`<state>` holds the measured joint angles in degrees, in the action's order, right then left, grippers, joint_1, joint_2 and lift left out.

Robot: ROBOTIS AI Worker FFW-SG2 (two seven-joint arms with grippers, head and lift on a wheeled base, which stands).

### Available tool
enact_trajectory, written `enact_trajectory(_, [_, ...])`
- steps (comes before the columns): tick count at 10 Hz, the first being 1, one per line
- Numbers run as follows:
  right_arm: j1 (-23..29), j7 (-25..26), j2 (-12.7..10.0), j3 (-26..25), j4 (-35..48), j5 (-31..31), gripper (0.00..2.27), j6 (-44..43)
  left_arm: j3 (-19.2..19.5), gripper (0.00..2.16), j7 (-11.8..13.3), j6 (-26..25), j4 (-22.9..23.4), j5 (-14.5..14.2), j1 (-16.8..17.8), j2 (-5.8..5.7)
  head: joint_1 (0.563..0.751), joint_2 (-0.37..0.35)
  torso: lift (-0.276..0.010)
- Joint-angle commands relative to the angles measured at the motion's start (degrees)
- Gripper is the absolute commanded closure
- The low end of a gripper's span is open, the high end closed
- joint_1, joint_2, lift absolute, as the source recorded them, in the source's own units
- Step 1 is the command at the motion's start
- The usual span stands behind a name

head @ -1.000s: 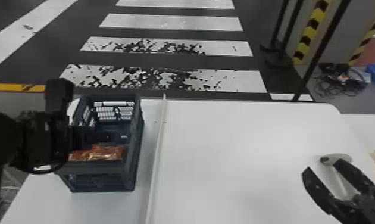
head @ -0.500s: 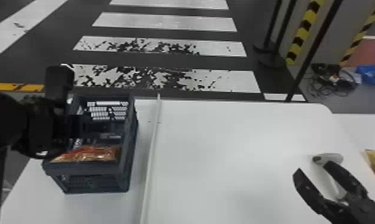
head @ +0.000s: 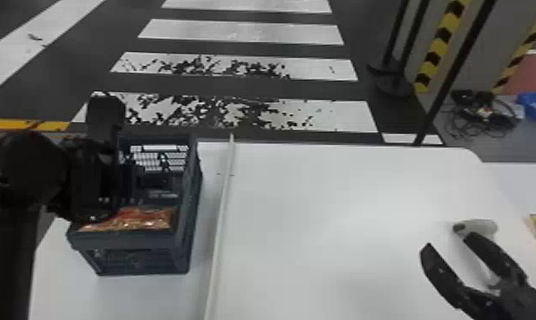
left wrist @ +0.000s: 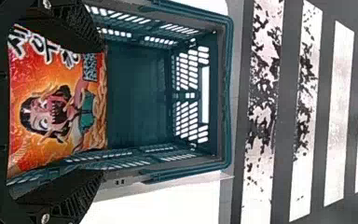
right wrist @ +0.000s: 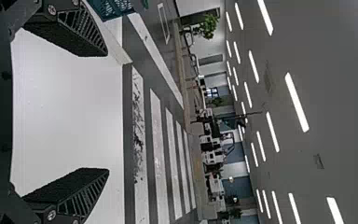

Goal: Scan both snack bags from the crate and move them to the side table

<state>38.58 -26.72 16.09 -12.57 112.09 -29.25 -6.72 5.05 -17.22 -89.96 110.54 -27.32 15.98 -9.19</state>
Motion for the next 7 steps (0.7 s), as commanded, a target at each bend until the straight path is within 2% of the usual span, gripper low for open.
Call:
enact_trajectory(1, [0.0, 0.0, 0.0, 0.0, -0.21, -0.02, 0.11, -0.35, -0.13, 0.12, -0.01, -0.07, 0.46, -0.01, -2.18, -0.56, 0.695, -0.028, -0.095])
enact_trajectory(4, [-0.18, 0.09, 0.08, 0.17, -0.29, 0.42, 0.11, -0.17, 1.72, 0.15, 0.08, -0.07, 2.22, -1.5, -5.7, -3.37, 0.695, -0.017, -0.095])
enact_trajectory(5, [-0.44, 0.09, 0.08, 0.52, -0.29, 0.77, 0.11, 0.0, 2.51, 0.15, 0.08, -0.07, 2.57, -2.38, -5.79, -3.64, 0.695, -0.003, -0.095])
enact_trajectory(7, [-0.53, 0.17, 0.08, 1.05, -0.21, 0.77, 0.11, 0.0, 3.39, 0.17, 0.08, -0.07, 2.4, -3.44, -5.96, -3.02, 0.695, 0.019, -0.095])
